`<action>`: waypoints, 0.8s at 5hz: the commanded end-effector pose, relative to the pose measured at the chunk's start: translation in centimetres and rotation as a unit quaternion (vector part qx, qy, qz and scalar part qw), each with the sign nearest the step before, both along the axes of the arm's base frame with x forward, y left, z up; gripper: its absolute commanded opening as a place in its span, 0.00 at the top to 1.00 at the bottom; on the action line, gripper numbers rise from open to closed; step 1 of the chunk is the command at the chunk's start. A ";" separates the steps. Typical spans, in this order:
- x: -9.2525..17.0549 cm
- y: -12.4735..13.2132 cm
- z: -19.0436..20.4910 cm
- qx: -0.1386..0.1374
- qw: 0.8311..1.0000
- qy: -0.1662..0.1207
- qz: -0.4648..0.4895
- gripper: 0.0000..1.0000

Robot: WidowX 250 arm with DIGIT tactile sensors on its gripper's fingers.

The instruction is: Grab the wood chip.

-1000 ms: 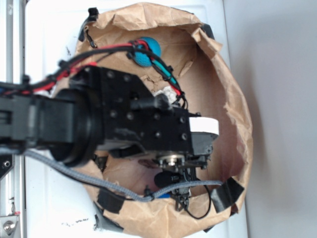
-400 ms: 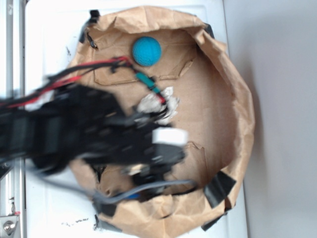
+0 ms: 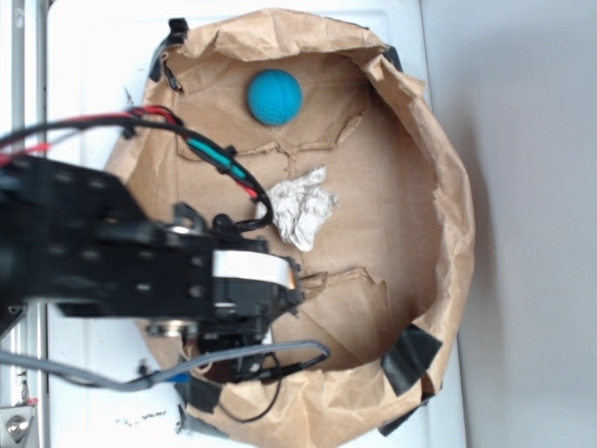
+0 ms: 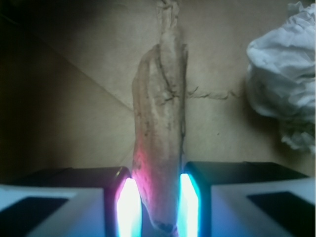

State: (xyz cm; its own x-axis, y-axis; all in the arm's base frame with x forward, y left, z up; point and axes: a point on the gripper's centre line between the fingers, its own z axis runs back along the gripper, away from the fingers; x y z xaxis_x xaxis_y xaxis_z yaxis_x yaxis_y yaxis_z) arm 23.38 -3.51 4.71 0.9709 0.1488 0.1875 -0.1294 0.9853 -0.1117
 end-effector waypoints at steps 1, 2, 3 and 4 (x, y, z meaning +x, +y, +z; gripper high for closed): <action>2.0 4.0 10.1 -0.045 0.995 -0.062 0.069 1.00; 2.6 6.8 12.3 -0.061 0.994 -0.046 0.083 1.00; 3.1 7.8 12.7 -0.061 0.993 -0.041 0.089 1.00; 3.5 8.0 12.4 -0.049 0.993 -0.048 0.092 1.00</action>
